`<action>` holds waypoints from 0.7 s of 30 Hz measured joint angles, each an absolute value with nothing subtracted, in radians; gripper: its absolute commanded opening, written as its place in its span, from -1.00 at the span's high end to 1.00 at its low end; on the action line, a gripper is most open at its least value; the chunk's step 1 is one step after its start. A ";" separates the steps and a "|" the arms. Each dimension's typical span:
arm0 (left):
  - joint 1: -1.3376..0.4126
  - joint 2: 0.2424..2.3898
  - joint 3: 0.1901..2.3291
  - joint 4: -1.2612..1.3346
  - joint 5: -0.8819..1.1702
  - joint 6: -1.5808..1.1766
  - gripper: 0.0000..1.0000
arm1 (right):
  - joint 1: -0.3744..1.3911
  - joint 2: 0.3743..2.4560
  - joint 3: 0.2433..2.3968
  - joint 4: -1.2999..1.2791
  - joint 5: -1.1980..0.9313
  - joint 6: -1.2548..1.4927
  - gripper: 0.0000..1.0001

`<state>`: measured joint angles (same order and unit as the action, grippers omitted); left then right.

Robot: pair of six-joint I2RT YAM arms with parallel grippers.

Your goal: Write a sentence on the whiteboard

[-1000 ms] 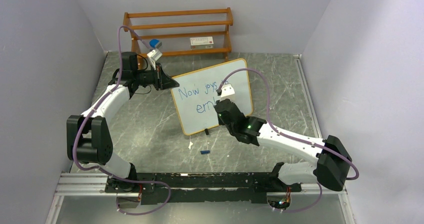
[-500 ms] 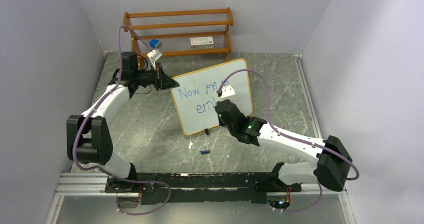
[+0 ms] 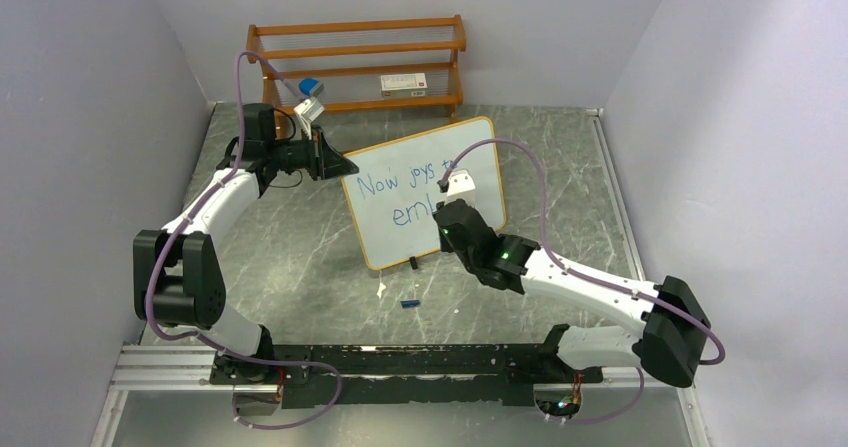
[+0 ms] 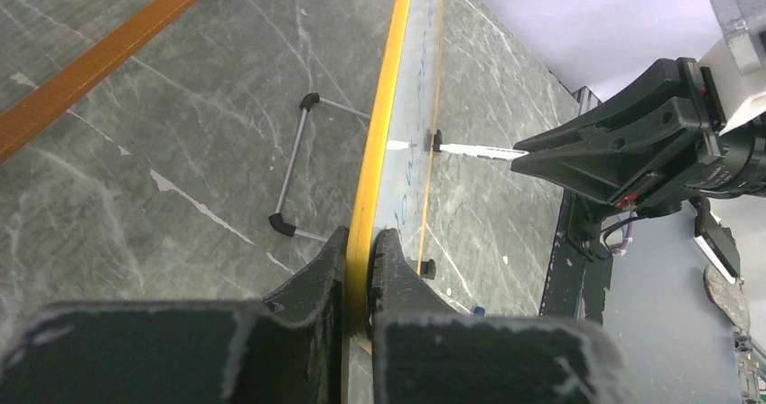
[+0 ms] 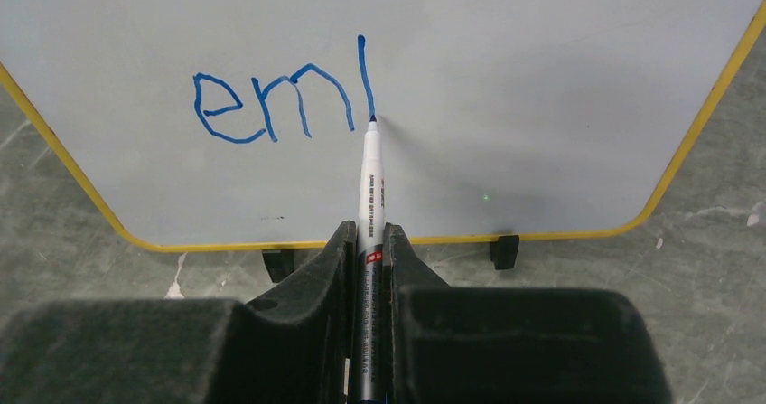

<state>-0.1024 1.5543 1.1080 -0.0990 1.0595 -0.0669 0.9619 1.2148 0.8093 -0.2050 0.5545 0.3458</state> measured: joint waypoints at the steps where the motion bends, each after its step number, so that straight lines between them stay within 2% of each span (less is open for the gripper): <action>1: -0.102 1.554 1.108 -0.099 1.060 -0.067 0.90 | 0.962 1.211 0.808 -0.202 0.556 0.345 1.00; 21: -0.102 1.554 1.108 -0.099 1.060 -0.067 0.90 | 0.961 1.235 0.807 -0.133 0.575 0.318 1.00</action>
